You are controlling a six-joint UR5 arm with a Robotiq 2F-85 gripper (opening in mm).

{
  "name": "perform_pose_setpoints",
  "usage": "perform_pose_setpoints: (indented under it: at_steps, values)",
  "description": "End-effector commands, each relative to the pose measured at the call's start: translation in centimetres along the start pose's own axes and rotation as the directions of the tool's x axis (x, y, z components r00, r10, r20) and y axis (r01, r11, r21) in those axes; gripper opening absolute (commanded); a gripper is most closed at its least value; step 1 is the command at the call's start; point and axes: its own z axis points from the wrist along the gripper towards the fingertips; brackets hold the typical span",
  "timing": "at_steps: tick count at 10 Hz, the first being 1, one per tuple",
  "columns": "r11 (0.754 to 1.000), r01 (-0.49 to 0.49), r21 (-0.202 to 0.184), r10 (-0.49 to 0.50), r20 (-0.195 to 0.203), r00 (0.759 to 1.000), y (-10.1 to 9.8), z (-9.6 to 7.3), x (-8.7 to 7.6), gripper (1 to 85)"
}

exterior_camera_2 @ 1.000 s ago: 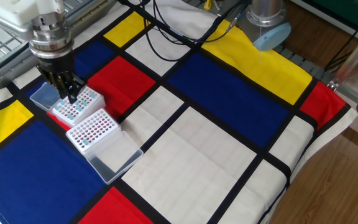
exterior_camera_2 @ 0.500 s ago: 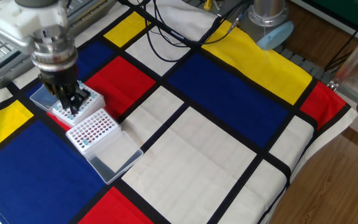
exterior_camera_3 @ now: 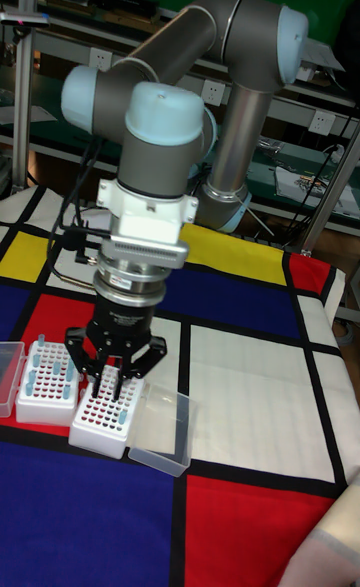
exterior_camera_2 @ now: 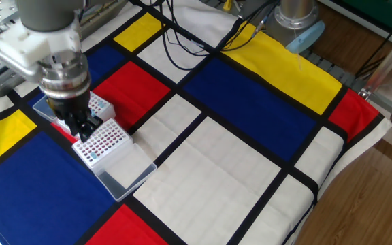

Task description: Transfer all medium pipette tips from one holder to another

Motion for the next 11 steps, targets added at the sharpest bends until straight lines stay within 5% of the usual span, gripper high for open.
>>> perform_pose_setpoints:
  at_steps: [1, 11]
  values:
    - [1.0, -0.02, -0.01, 0.02, 0.007, 1.0, 2.3, 0.6, -1.2, 30.7]
    - [1.0, 0.018, -0.012, -0.017, 0.038, 0.999, 2.4, 3.3, -2.2, 31.0]
